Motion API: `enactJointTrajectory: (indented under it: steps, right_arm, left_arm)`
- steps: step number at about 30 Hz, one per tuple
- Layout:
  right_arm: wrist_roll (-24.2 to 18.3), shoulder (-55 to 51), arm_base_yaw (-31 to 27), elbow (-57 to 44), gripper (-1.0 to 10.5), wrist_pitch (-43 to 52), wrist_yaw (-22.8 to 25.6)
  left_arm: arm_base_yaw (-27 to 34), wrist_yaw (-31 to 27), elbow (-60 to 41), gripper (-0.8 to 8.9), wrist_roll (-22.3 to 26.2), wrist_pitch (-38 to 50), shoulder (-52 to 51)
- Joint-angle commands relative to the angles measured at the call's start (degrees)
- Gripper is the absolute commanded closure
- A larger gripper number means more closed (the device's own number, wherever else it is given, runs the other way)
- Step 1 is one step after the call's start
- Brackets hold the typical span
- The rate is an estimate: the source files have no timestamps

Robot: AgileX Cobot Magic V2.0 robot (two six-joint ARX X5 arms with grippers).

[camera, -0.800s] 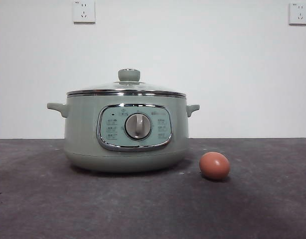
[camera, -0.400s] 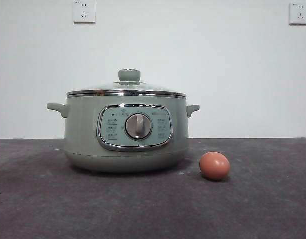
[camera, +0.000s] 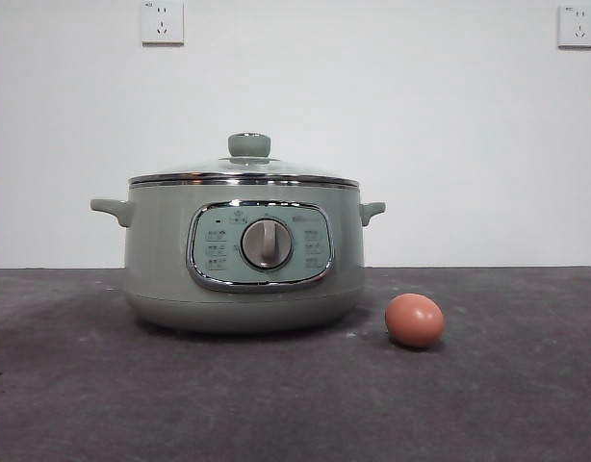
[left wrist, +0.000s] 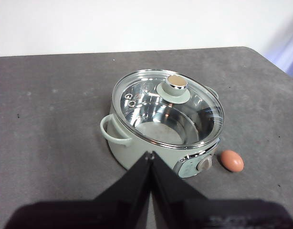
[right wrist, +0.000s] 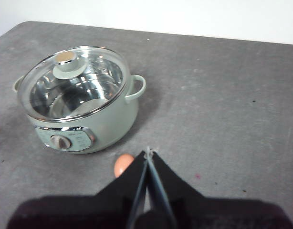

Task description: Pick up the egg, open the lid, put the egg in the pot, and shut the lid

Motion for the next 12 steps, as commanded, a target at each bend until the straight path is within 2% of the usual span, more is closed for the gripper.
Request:
enactJointTrajectory:
  steps: [1, 3, 4, 6, 7, 8, 9, 12]
  right_arm:
    - [-0.7, -0.11, 0.07, 0.15, 9.4, 0.02, -0.33]
    - [-0.7, -0.11, 0.07, 0.15, 9.1, 0.04, -0.33]
    - [-0.68, -0.11, 0.07, 0.15, 8.5, 0.04, -0.33]
    - [-0.66, 0.11, 0.07, 0.15, 6.1, 0.04, -0.33]
    - [-0.61, 0.15, 0.07, 0.15, 5.0, 0.0, -0.33]
    - [-0.48, 0.22, 0.07, 0.15, 3.8, -0.04, -0.33]
    - [-0.46, 0.44, 0.07, 0.15, 2.8, 0.0, -0.33]
    - [-0.15, 0.98, 0.07, 0.17, 2.6, -0.04, -0.33]
  left_arm:
    - [-0.2, 0.26, -0.09, 8.07, 0.68, 0.33, 0.04]
    - [-0.2, 0.59, -0.09, 7.08, 0.68, 0.37, 0.09]
    - [-0.2, 1.4, -0.09, 6.16, 0.68, 0.37, 0.17]
    - [-0.2, 2.86, -0.09, 2.98, 0.66, 0.31, 0.46]
    - [-0.2, 3.06, -0.09, 1.67, 0.66, 0.31, 0.59]
    - [-0.26, 3.04, -0.09, 0.88, 0.66, 0.31, 0.68]
    - [-0.28, 3.08, -0.09, 0.59, 0.66, 0.33, 0.92]
    - [-0.28, 3.26, -0.09, 0.59, 0.63, 0.28, 1.42]
